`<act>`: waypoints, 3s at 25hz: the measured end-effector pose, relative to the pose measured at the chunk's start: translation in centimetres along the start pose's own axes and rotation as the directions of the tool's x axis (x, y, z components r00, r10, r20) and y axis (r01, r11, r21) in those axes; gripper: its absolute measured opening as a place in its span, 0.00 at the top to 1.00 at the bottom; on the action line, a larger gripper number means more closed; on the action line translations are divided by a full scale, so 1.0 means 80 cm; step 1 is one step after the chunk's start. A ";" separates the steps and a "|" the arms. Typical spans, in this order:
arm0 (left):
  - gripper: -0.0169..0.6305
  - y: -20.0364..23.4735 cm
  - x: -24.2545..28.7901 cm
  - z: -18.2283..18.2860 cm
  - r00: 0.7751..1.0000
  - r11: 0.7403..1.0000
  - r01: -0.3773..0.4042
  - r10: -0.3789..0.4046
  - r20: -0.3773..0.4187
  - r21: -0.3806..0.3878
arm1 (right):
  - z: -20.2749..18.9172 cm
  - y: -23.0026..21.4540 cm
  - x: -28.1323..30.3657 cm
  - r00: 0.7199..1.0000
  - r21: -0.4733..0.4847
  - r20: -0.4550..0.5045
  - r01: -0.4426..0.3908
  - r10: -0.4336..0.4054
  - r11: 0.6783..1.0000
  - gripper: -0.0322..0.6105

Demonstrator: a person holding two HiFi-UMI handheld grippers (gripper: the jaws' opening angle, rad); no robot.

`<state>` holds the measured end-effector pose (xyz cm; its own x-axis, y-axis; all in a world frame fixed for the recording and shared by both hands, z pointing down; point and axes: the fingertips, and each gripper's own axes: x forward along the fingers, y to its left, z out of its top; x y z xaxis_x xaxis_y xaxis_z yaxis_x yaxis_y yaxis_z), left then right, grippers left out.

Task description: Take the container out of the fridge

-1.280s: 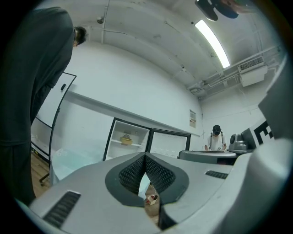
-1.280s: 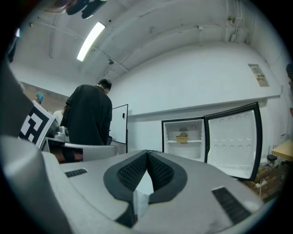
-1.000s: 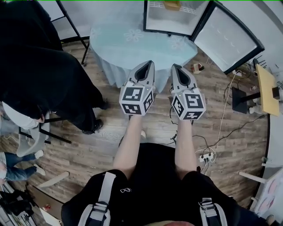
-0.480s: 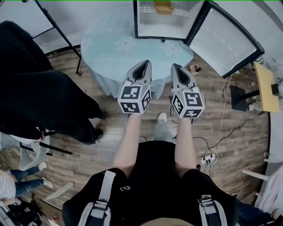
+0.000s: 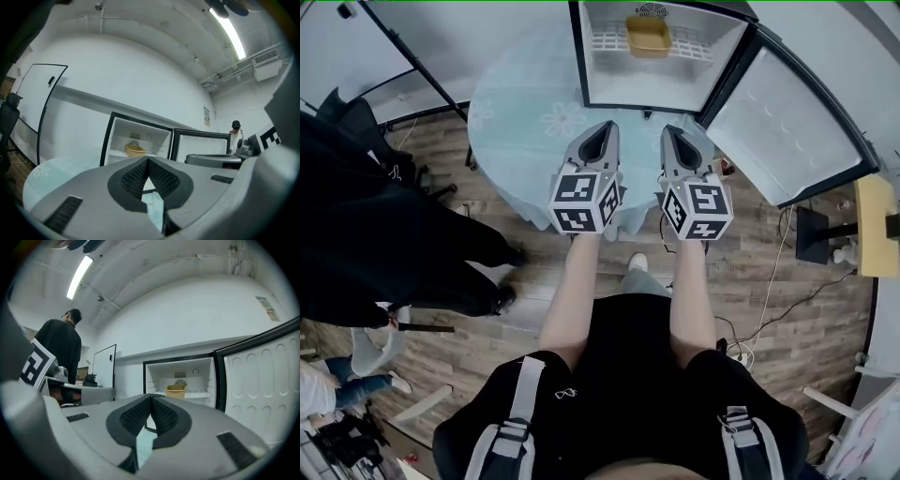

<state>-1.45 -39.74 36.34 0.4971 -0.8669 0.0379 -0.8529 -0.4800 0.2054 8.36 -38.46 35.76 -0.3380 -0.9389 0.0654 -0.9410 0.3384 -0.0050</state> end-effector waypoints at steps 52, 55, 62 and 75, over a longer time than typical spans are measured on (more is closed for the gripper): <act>0.81 0.121 0.375 -0.014 0.988 0.991 -0.133 0.131 -0.076 -0.018 | -0.029 -0.238 0.336 0.984 -0.019 -0.164 0.065 -0.068 0.998 0.87; 0.81 0.122 0.374 -0.015 0.988 0.991 -0.135 0.133 -0.079 -0.018 | -0.031 -0.236 0.334 0.985 -0.014 -0.161 0.064 -0.065 0.998 0.87; 0.81 0.113 0.369 -0.038 0.979 0.992 -0.120 0.114 -0.171 -0.026 | -0.043 -0.229 0.321 0.982 0.005 -0.184 0.049 -0.048 0.999 0.86; 0.91 0.086 0.366 -0.054 0.976 0.996 -0.080 0.071 -0.205 -0.039 | -0.062 -0.236 0.300 0.974 0.062 -0.224 0.057 -0.042 0.996 0.89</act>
<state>7.93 -67.80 43.05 0.4578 -0.8527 0.2515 -0.8831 -0.4034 0.2398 18.09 -67.08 42.34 -0.2856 -0.9142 0.2876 -0.9581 0.2794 -0.0633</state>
